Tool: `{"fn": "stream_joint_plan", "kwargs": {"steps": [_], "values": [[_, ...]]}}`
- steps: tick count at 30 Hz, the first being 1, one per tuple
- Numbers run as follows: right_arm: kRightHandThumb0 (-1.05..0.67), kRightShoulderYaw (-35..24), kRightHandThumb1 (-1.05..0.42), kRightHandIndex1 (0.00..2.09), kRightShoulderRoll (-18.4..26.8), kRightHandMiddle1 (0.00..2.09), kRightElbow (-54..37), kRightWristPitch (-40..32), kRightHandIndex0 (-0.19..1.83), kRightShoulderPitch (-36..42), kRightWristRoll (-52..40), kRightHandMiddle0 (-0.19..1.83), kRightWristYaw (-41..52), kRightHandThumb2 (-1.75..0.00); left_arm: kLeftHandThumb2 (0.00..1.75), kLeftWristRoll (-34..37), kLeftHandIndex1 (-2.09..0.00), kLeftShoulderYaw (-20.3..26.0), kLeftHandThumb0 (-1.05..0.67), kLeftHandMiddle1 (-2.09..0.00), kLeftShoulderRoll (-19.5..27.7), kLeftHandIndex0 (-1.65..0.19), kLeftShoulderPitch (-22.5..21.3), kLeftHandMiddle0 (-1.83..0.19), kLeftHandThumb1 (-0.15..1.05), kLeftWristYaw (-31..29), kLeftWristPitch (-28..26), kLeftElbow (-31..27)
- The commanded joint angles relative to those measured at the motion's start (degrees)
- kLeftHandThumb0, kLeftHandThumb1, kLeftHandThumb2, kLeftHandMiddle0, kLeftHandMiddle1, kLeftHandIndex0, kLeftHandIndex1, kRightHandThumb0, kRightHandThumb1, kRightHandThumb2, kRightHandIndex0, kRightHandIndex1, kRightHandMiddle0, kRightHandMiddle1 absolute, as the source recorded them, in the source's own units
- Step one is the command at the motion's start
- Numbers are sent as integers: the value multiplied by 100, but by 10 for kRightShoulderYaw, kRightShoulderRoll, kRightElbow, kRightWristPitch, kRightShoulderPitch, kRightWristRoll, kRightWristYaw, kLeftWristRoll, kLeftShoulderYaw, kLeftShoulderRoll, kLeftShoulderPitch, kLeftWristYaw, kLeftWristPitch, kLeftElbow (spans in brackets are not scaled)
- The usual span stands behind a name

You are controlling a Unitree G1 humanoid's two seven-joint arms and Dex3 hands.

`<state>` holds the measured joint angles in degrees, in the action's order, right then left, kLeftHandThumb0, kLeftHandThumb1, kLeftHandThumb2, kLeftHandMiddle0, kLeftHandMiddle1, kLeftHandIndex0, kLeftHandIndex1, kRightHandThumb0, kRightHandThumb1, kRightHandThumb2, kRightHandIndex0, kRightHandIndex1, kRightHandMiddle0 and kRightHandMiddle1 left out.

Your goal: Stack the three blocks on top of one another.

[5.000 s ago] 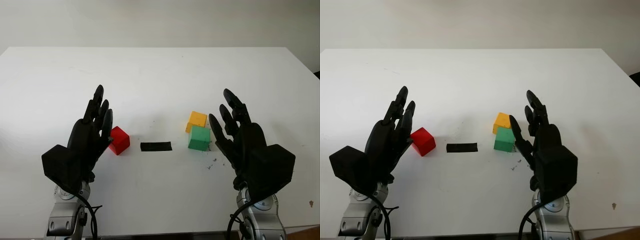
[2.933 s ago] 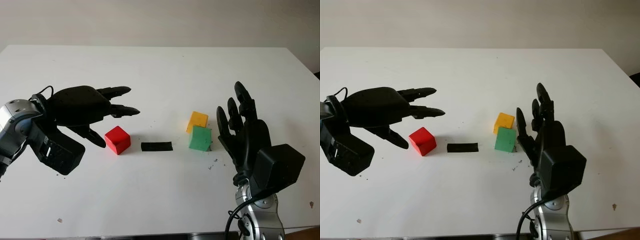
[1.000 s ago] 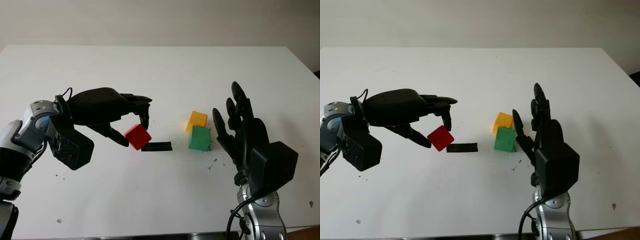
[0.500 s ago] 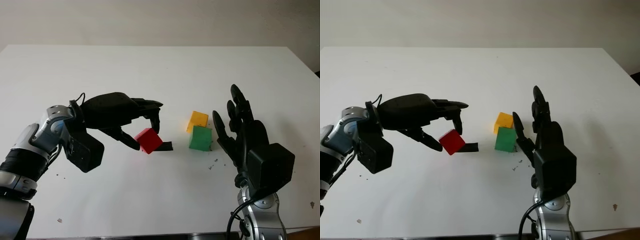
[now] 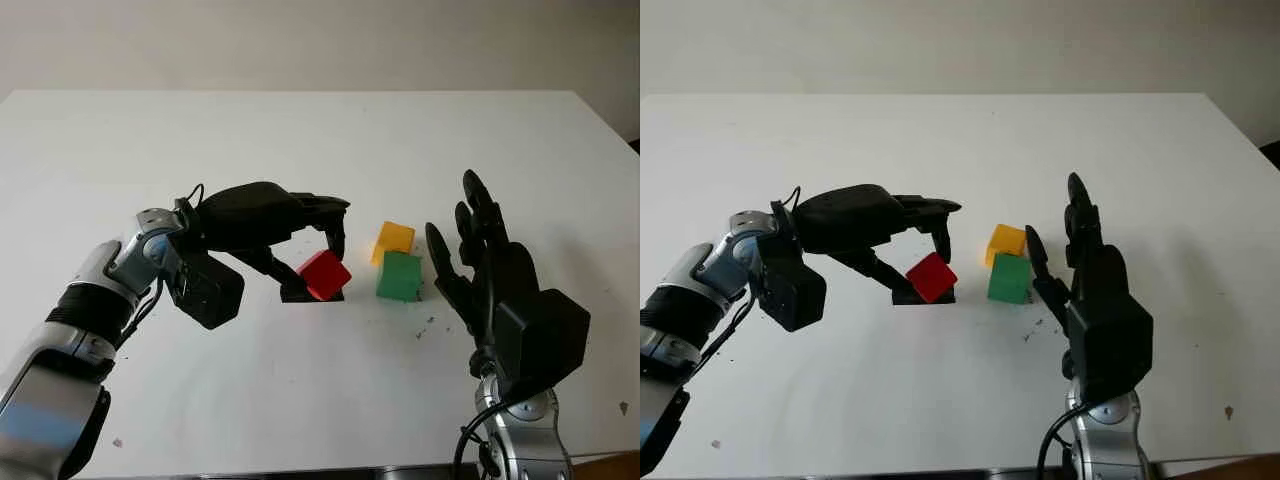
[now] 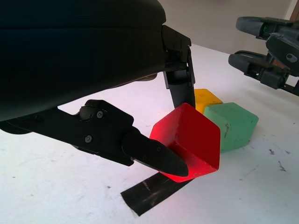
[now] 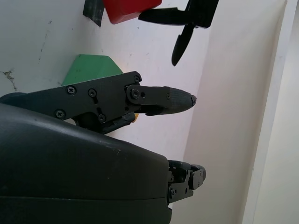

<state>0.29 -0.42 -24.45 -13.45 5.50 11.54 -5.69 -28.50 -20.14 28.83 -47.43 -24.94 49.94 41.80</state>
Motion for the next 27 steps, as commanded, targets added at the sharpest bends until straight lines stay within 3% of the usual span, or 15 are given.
{"fn": "stream_joint_plan", "kwargs": {"steps": [1,27], "values": [[-47,2,-105,5,4,13,-13,0,12,4,5,8,-1,-37,7,1,-156,-5,-44,-6,-4,-22,-20,-20,105,4,5,9],[-48,2,-105,6,5,9,-18,-6,12,11,5,11,0,-37,5,-7,-134,-13,-41,-5,10,-31,-10,-22,101,-4,-18,20]]}}
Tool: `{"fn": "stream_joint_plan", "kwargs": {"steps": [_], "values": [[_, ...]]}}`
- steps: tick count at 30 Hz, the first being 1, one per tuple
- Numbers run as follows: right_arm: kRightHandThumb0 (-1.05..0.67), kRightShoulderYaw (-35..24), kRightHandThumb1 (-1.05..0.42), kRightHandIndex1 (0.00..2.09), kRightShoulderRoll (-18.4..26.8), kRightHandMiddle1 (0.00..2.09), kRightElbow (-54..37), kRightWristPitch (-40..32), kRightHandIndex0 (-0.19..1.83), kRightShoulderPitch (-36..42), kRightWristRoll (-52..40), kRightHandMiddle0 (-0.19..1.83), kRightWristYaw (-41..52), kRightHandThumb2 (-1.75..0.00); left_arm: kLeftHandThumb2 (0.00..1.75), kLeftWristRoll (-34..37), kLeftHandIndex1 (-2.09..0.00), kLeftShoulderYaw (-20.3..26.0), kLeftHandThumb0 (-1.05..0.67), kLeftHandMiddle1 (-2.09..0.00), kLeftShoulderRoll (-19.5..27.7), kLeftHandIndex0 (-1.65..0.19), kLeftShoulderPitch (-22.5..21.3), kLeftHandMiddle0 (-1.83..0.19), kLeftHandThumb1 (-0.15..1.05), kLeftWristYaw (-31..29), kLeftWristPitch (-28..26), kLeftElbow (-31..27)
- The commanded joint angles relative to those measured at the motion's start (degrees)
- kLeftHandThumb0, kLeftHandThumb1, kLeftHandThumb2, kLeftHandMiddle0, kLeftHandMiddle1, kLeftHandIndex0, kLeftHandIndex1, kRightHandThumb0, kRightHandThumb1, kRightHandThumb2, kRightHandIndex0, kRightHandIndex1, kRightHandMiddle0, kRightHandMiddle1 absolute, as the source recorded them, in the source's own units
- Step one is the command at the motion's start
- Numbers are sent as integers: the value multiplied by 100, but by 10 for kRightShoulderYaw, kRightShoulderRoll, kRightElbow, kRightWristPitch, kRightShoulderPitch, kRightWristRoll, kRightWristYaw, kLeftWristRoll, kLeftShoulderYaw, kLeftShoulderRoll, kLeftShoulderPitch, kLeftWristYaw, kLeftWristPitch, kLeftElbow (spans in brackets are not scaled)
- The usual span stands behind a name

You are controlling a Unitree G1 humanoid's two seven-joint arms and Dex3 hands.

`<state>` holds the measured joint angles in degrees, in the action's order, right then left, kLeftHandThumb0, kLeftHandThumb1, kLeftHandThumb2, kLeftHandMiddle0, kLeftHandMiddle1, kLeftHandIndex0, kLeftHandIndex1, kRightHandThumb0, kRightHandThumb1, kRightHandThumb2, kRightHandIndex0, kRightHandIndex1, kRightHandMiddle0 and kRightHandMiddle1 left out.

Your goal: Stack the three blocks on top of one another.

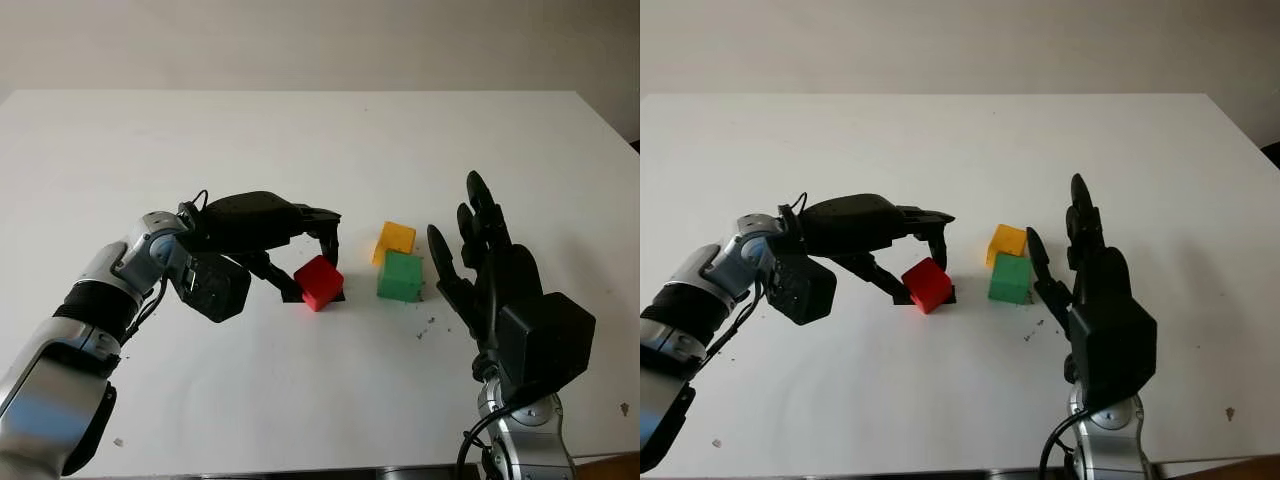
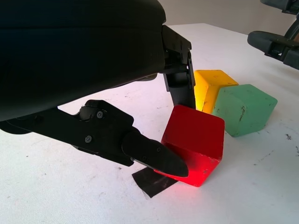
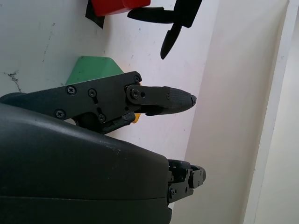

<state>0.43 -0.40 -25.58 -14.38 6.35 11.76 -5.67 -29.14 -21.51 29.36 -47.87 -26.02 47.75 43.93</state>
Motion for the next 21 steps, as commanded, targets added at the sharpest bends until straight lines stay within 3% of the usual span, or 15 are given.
{"fn": "stream_joint_plan", "kwargs": {"steps": [1,4,9,15,21], "values": [[-48,1,-105,6,4,9,-7,3,12,4,2,11,1,-37,5,-3,-134,1,-42,-5,7,-31,-5,-21,101,11,5,-3],[-47,0,-105,5,6,8,-6,5,12,4,2,11,3,-38,5,-9,-134,-1,-48,-4,9,-30,-3,-18,100,22,9,-3],[-48,-7,-105,6,4,8,-7,1,13,1,0,12,1,-36,5,-27,-96,-4,-56,-4,14,-12,2,-10,93,30,-1,-22],[-49,-10,-105,5,5,7,-9,-3,11,1,-8,11,6,-36,6,-30,-43,-4,-64,-5,17,-14,6,-5,92,45,9,-23],[-49,-9,-105,6,6,7,-9,-4,13,0,-1,13,4,-35,5,-21,-19,-1,-70,-5,26,-11,14,-1,91,29,4,-45]]}}
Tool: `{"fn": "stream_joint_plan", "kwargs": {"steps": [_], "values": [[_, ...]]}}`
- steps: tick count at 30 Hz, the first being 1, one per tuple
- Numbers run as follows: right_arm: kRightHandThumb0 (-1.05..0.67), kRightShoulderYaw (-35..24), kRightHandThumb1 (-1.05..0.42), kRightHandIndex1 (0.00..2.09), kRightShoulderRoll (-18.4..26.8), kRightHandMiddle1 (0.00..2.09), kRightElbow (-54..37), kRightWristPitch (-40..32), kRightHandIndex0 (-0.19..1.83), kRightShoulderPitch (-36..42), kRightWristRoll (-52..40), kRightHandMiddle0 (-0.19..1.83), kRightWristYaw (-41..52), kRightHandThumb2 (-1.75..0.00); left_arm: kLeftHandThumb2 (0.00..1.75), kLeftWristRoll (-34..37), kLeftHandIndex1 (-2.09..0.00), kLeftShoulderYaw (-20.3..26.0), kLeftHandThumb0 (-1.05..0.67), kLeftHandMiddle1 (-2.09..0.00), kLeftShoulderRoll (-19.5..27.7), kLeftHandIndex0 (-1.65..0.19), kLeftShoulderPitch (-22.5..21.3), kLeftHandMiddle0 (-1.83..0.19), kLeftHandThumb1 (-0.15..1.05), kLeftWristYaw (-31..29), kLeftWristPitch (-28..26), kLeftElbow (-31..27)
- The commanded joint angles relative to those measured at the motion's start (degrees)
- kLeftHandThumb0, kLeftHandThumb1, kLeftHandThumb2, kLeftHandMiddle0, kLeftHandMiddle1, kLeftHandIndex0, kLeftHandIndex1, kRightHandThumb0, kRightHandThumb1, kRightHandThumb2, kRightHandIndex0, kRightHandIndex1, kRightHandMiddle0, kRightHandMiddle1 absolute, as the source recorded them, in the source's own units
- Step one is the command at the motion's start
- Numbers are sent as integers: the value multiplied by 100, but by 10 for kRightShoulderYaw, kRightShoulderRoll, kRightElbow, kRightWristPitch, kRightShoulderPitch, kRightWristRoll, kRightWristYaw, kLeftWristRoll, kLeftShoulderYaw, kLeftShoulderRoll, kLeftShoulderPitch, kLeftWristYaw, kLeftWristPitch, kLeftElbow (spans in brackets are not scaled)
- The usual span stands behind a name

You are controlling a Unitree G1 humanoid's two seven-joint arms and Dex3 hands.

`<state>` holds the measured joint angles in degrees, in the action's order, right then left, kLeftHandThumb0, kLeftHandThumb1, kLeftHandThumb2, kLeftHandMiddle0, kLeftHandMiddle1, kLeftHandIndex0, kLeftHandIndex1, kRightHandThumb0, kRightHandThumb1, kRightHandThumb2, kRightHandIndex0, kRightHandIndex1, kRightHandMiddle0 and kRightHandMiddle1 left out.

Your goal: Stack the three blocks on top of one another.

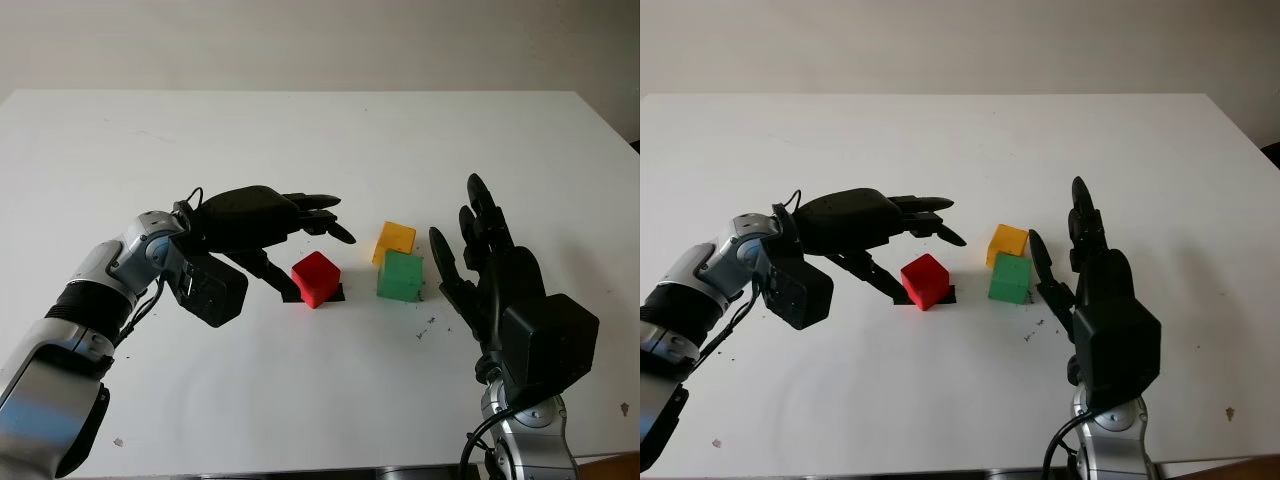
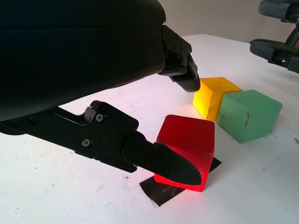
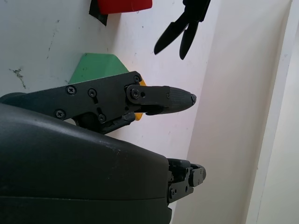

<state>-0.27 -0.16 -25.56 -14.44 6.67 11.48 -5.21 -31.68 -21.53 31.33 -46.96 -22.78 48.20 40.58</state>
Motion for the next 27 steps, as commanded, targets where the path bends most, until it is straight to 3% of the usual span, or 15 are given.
{"fn": "stream_joint_plan", "kwargs": {"steps": [1,7,12,14,16,18,22,27], "values": [[-49,-3,-105,6,5,7,-10,-4,13,-3,1,12,0,-35,5,7,-17,0,-71,-4,9,-9,8,1,91,-7,-4,-18],[-49,-11,-105,6,15,7,-6,0,14,-11,1,14,6,-35,7,57,-4,17,-82,-1,33,12,24,16,98,-60,-36,-63],[-49,-30,-105,7,49,7,4,20,17,-34,-5,16,26,-35,5,207,0,71,-83,0,40,19,51,19,94,-149,-123,-103],[-49,-47,-105,7,65,7,3,15,16,-51,-19,15,41,-32,18,278,0,105,-92,0,34,19,72,19,103,-173,-183,-126],[-50,-64,-105,7,90,8,7,11,17,-74,-26,18,57,-26,42,317,0,137,-91,0,24,19,98,19,104,-161,-220,-147],[-50,-84,-105,7,115,9,17,14,17,-101,-42,18,77,-19,52,340,0,165,-91,0,9,19,130,19,105,-132,-251,-172],[-48,-111,-104,5,187,9,58,34,14,-157,-55,15,127,-9,57,367,0,206,-84,0,-29,19,192,19,105,-71,-285,-229],[-49,-88,-98,7,324,12,130,74,17,-233,15,18,195,-4,60,396,0,238,-75,0,-85,19,259,19,105,-5,-335,-300]]}}
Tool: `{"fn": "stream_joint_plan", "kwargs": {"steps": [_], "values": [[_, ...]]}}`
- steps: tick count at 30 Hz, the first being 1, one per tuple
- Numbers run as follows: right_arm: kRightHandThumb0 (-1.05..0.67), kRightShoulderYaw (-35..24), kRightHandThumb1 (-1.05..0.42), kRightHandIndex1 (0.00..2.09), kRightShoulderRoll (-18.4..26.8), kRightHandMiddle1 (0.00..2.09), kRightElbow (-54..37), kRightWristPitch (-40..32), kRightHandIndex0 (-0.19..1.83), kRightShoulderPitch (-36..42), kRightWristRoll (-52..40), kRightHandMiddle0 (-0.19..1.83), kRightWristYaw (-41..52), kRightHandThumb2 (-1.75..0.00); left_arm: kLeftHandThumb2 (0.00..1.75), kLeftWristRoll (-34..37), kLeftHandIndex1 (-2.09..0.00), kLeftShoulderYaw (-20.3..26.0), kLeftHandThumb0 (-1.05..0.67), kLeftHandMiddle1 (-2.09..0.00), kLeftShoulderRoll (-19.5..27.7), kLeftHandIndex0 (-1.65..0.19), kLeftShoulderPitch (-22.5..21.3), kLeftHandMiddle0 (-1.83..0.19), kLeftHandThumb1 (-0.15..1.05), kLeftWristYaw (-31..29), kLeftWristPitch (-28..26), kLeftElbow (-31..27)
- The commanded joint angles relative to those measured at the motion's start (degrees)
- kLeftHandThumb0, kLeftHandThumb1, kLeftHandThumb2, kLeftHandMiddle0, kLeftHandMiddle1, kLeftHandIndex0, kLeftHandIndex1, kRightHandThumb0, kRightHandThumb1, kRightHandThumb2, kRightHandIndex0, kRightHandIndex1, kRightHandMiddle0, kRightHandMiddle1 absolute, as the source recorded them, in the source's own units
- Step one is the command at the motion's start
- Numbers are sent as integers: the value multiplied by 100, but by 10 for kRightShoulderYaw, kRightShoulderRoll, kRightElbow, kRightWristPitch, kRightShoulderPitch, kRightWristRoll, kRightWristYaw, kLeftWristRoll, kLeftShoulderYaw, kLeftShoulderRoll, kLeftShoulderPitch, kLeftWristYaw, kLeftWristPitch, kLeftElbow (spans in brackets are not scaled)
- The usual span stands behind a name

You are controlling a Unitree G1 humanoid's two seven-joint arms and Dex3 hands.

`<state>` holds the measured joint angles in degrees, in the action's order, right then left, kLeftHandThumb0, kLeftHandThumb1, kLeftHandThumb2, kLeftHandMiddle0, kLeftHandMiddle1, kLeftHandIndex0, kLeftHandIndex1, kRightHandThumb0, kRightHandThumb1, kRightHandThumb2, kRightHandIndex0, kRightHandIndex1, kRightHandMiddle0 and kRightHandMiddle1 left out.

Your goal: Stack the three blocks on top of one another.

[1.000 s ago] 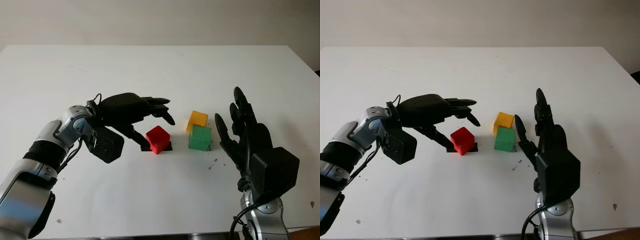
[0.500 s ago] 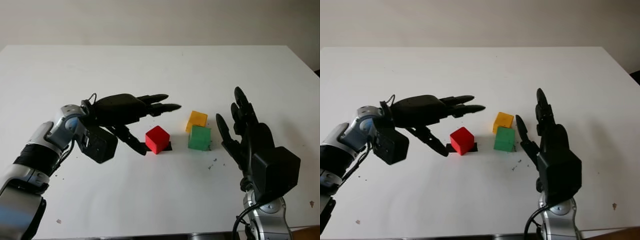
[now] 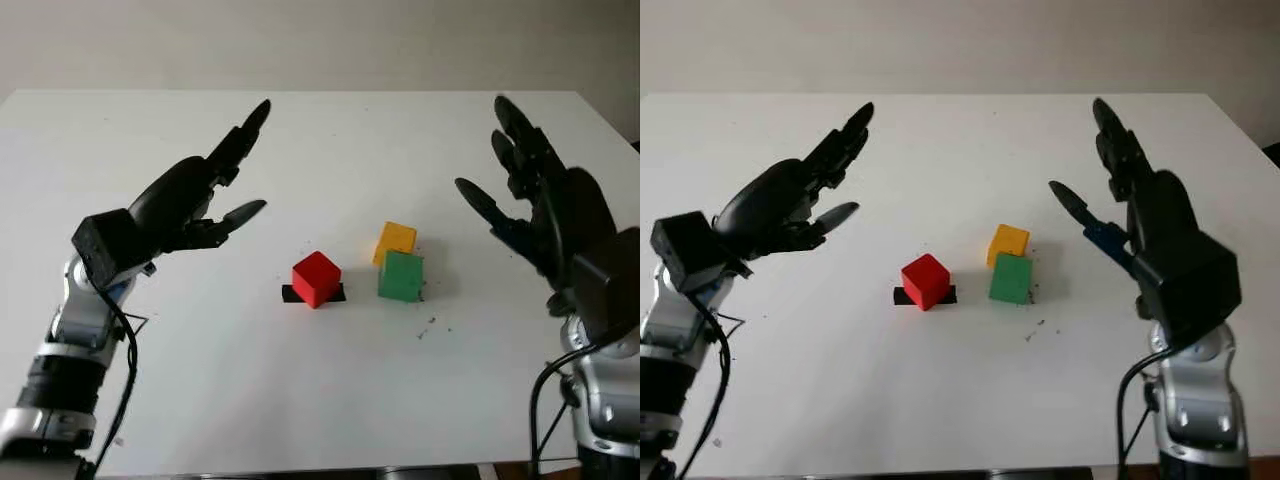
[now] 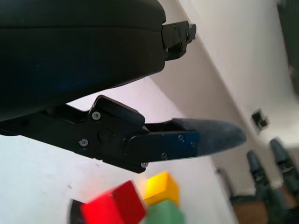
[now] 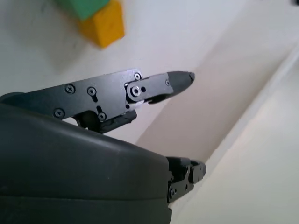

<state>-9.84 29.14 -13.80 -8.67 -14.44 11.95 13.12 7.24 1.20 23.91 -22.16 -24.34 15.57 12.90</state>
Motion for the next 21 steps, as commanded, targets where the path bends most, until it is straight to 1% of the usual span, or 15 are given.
{"fn": "stream_joint_plan", "kwargs": {"steps": [1,4,5,8,10,13,15,18,21], "values": [[-48,18,-96,7,59,13,29,27,18,-37,25,18,31,-4,60,12,0,14,-74,0,-22,19,24,19,105,23,-23,-38],[-44,56,-89,9,126,17,106,126,22,-82,82,23,48,-2,64,25,0,22,-72,0,-54,19,59,19,105,53,-60,-70],[-43,64,-87,9,138,17,129,156,22,-92,93,24,47,-2,67,29,0,24,-70,0,-60,19,66,19,105,56,-65,-75],[-42,116,-83,8,180,18,212,232,21,-153,157,26,57,-2,72,21,0,26,-68,0,-68,19,96,19,105,63,-62,-79],[-40,153,-81,8,200,18,270,285,20,-198,206,27,48,-3,70,6,0,24,-70,0,-65,19,114,19,105,69,-66,-87],[-38,203,-79,7,212,17,359,352,21,-266,272,29,27,-4,67,0,0,28,-71,0,-62,19,134,19,105,70,-66,-94],[-39,235,-80,6,210,15,407,380,19,-308,311,28,17,-5,66,-3,0,34,-69,0,-62,19,142,19,105,72,-51,-92],[-36,266,-83,4,200,12,447,403,15,-345,336,26,15,-6,66,-18,0,36,-67,0,-56,19,147,19,105,73,-33,-86],[-36,294,-86,3,190,12,476,428,13,-372,356,27,6,-7,66,-35,0,37,-65,0,-57,19,149,19,105,84,-26,-85]]}}
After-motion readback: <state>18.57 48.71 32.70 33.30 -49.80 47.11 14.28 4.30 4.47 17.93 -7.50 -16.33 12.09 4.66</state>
